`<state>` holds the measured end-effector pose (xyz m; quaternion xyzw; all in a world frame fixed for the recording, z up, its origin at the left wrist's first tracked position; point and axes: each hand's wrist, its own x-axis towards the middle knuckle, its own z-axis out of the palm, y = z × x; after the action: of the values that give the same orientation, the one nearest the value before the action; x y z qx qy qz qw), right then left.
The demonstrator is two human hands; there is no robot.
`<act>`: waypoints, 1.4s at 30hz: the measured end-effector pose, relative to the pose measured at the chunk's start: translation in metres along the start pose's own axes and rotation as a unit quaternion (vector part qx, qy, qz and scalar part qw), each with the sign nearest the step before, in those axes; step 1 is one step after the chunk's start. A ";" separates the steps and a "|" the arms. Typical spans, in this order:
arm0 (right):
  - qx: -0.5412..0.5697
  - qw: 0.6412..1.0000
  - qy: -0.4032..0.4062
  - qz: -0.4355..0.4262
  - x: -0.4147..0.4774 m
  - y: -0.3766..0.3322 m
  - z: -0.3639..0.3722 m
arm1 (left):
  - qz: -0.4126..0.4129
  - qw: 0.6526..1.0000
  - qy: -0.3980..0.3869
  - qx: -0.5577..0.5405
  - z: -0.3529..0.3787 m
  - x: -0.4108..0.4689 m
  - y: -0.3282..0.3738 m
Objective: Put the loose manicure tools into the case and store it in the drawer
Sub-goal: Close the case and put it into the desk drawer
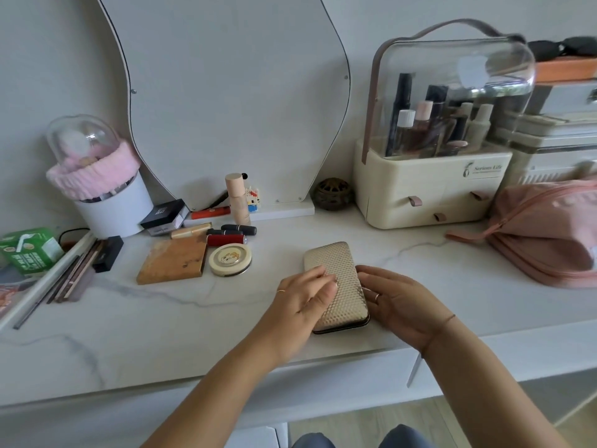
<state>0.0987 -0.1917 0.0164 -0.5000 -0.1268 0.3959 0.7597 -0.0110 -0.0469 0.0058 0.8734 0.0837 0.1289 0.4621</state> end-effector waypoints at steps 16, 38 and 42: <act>-0.069 0.989 0.121 -0.049 0.001 -0.005 0.009 | -0.158 0.955 0.112 -0.223 0.004 0.025 -0.001; -0.251 0.949 0.169 -0.093 0.005 -0.003 0.003 | -0.080 0.986 0.134 -0.064 0.012 0.028 -0.006; -0.415 0.879 0.200 -0.124 0.000 -0.010 -0.006 | -0.062 0.990 0.127 0.018 0.013 0.033 0.001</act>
<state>0.1068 -0.1975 0.0220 -0.8183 -0.1862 0.1009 0.5343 0.0241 -0.0490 0.0042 0.8511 0.1982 0.2078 0.4395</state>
